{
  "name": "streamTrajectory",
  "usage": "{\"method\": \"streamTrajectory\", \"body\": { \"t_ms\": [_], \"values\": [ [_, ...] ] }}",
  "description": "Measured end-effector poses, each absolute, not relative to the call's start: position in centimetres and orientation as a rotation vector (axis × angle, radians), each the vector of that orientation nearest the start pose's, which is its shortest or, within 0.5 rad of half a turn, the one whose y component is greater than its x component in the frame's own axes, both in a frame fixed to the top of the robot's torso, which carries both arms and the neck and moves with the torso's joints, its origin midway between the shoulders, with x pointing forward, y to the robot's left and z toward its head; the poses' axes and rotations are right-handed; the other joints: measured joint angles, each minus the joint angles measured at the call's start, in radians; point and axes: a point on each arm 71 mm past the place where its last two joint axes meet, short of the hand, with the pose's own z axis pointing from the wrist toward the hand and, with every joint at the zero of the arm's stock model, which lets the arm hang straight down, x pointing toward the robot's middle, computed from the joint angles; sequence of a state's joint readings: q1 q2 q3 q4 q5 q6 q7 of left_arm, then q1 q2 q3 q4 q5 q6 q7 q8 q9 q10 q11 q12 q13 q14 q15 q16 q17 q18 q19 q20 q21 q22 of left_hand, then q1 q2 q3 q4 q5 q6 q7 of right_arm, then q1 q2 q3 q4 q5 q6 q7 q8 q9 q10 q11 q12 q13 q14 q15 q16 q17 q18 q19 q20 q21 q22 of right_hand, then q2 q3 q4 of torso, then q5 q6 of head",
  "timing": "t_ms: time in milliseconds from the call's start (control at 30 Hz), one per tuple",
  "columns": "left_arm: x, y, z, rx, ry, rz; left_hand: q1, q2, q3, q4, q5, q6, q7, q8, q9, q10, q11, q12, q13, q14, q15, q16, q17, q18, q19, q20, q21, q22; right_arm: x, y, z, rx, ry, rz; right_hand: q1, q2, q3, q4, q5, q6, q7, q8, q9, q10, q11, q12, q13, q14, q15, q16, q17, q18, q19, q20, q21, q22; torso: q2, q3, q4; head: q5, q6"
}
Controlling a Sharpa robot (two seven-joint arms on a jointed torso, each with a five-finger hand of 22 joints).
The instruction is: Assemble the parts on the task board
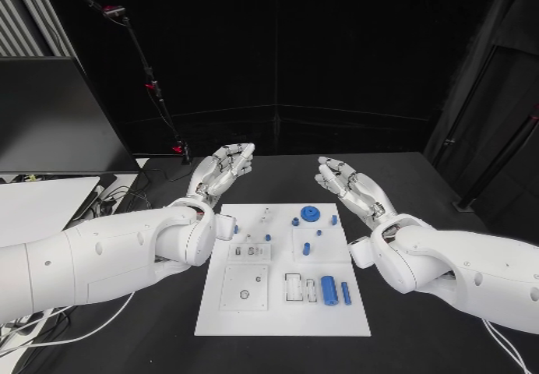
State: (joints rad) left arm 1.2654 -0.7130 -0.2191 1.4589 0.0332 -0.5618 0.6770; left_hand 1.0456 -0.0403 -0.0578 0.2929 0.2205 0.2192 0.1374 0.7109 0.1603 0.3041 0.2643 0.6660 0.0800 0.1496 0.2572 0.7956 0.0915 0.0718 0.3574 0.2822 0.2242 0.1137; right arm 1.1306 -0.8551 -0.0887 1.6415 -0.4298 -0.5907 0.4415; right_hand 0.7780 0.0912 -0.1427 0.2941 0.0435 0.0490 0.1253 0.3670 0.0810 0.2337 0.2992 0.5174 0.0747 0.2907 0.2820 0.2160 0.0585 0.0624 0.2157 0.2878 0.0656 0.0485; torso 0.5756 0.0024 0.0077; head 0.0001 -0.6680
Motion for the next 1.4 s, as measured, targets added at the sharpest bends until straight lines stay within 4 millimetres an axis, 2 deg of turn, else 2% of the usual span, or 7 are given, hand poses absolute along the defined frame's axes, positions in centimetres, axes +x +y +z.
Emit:
{"method": "streamTrajectory", "body": {
  "t_ms": [367, 767, 967, 1033, 1100, 1233, 1400],
  "values": [
    [49.1, 18.5, -19.4, -0.938, 1.226, -1.426, 0.0, 0.0, 0.0, 0.0, 0.0, 0.006, 0.001, 0.004, -0.003, 0.0, 0.0, 0.004, -0.002, 0.003, 0.003, 0.0, -0.002, 0.0, -0.013, 0.002, 0.0, -0.003, 45.1, -19.5, -19.9, 0.69, 1.436, 1.331, 0.017, 0.017, -0.027, -0.002, 0.0, 0.0, 0.0, 0.028, -0.009, 0.106, -0.005, 0.07, -0.003, 0.144, -0.019, 0.08, 0.003, 0.016, 0.189, -0.006, 0.083, 0.04, 0.037, 0.0074, 0.0058, 0.008, -0.003],
    [49.1, 18.7, -19.3, -0.939, 1.225, -1.426, 0.0, 0.0, 0.0, 0.0, 0.0, 0.006, 0.001, 0.004, -0.004, 0.0, 0.0, 0.004, -0.003, 0.003, 0.003, 0.004, -0.003, 0.0, -0.013, 0.002, 0.0, -0.003, 46.0, -20.4, -18.9, 0.667, 1.491, 1.308, 0.039, 0.039, -0.062, -0.002, 0.0, 0.0, 0.0, 0.059, -0.022, 0.199, -0.018, 0.087, -0.01, 0.344, -0.049, 0.149, 0.008, 0.039, 0.418, -0.018, 0.171, 0.075, 0.077, 0.0093, 0.0184, -0.002, -0.001],
    [48.9, 19.0, -19.2, -0.941, 1.226, -1.434, 0.0, 0.0, 0.0, 0.0, 0.0, 0.006, 0.001, 0.004, -0.005, 0.0, 0.0, 0.004, -0.003, 0.003, 0.003, 0.004, -0.004, 0.0, -0.013, 0.002, 0.0, -0.003, 46.8, -20.7, -17.9, 0.631, 1.516, 1.289, 0.071, 0.048, -0.084, 0.0, 0.0, 0.0, 0.0, 0.084, -0.028, 0.253, -0.062, 0.087, -0.012, 0.497, -0.097, 0.169, 0.009, 0.078, 0.532, -0.029, 0.208, 0.082, 0.099, 0.0106, 0.0258, -0.006, 0.0],
    [48.8, 19.2, -19.1, -0.943, 1.226, -1.434, 0.0, 0.0, 0.0, 0.0, 0.0, 0.006, 0.001, 0.004, -0.006, 0.0, 0.0, 0.004, -0.004, 0.003, 0.003, 0.004, -0.005, 0.0, -0.013, 0.002, 0.0, -0.003, 47.2, -20.7, -17.4, 0.615, 1.521, 1.283, 0.075, 0.051, -0.089, -0.004, 0.0, 0.0, 0.0, 0.089, -0.03, 0.26, -0.069, 0.078, -0.012, 0.531, -0.106, 0.169, 0.011, 0.078, 0.555, -0.03, 0.213, 0.082, 0.107, 0.0108, 0.0263, -0.006, 0.001],
    [48.7, 19.5, -19.0, -0.943, 1.224, -1.434, 0.0, 0.0, 0.0, 0.0, 0.0, 0.006, 0.001, 0.004, -0.006, 0.0, 0.0, 0.004, -0.004, 0.003, 0.003, 0.004, -0.005, 0.0, -0.013, 0.002, 0.0, -0.003, 47.6, -20.6, -16.8, 0.594, 1.526, 1.278, 0.082, 0.058, -0.092, -0.001, 0.0, 0.008, -0.008, 0.089, -0.031, 0.265, -0.074, 0.074, -0.012, 0.563, -0.117, 0.163, 0.012, 0.101, 0.576, -0.032, 0.217, 0.082, 0.114, 0.0106, 0.0265, -0.008, 0.001],
    [48.7, 19.8, -18.8, -0.941, 1.221, -1.435, 0.0, 0.0, 0.0, 0.0, 0.0, 0.006, 0.001, 0.004, -0.008, 0.0, 0.0, 0.004, -0.005, 0.003, 0.003, 0.004, -0.007, -0.001, -0.013, 0.002, 0.0, -0.002, 48.4, -20.6, -15.6, 0.555, 1.536, 1.266, 0.098, 0.066, -0.102, -0.002, 0.0, 0.026, -0.014, 0.116, -0.031, 0.274, -0.098, 0.066, -0.012, 0.646, -0.142, 0.158, 0.023, 0.102, 0.633, -0.039, 0.239, 0.088, 0.128, 0.0094, 0.0286, -0.014, 0.002],
    [48.6, 19.6, -18.6, -0.936, 1.222, -1.446, 0.005, 0.005, 0.0, 0.0, 0.0, 0.006, 0.001, 0.004, -0.01, 0.0, 0.0, 0.004, -0.006, 0.003, 0.003, 0.004, -0.008, -0.001, -0.013, 0.002, 0.0, -0.002, 49.7, -20.7, -14.0, 0.5, 1.538, 1.237, 0.12, 0.078, -0.119, -0.004, 0.0, 0.058, -0.029, 0.133, -0.031, 0.314, -0.137, 0.057, -0.012, 0.895, -0.206, 0.228, 0.079, 0.117, 0.809, -0.1, 0.334, 0.125, 0.142, 0.0083, 0.034, -0.018, -0.002]
  ]
}}
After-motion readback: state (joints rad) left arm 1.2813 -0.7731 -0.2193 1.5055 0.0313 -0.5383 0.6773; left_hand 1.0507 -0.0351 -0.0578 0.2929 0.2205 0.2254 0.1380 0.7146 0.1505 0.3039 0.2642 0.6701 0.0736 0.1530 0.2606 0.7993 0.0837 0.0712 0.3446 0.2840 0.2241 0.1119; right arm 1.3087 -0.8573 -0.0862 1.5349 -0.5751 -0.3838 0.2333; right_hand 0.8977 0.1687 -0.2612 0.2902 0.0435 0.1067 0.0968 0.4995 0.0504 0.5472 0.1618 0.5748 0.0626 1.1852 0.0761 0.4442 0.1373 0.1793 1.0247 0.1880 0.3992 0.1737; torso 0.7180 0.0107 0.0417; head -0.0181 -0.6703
